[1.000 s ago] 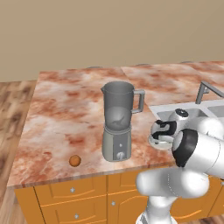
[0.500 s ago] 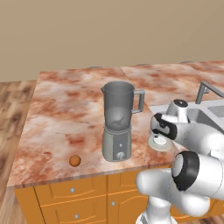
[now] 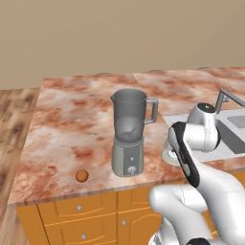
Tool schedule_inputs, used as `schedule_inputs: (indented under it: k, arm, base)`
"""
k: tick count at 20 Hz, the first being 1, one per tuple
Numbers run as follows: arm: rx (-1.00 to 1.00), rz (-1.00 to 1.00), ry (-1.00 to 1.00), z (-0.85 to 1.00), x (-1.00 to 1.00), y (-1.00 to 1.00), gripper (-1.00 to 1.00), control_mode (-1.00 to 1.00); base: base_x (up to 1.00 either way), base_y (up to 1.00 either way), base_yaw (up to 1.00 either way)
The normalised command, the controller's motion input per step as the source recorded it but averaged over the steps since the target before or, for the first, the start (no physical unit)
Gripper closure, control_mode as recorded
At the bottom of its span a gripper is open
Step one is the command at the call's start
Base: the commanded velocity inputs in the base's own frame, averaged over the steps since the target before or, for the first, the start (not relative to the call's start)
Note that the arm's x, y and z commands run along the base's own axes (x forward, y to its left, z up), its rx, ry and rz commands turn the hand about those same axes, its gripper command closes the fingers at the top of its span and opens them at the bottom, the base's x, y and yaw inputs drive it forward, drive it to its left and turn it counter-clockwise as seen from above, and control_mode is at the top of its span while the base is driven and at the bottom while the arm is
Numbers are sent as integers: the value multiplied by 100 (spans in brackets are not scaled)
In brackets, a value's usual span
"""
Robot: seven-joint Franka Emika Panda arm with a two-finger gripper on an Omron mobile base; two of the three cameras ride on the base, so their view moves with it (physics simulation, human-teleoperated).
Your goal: Open the blender lid, put the tangerine in the blender, close the lid, and start the blender.
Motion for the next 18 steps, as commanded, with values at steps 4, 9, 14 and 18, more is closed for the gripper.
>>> schedule_inputs:
  k: [4, 9, 14, 18]
  arm:
    - [0, 0, 4, 46, -58, 77, -100, -100]
    - [0, 0, 4, 22, -32, 96, -100, -100]
    - [-5, 0, 5, 4, -3, 100, -100, -100]
    - [-6, 1, 9, 0, 0, 100, -100, -100]
  base:
    - [0, 0, 0]
    - [0, 0, 0]
    - [0, 0, 0]
    - [0, 0, 0]
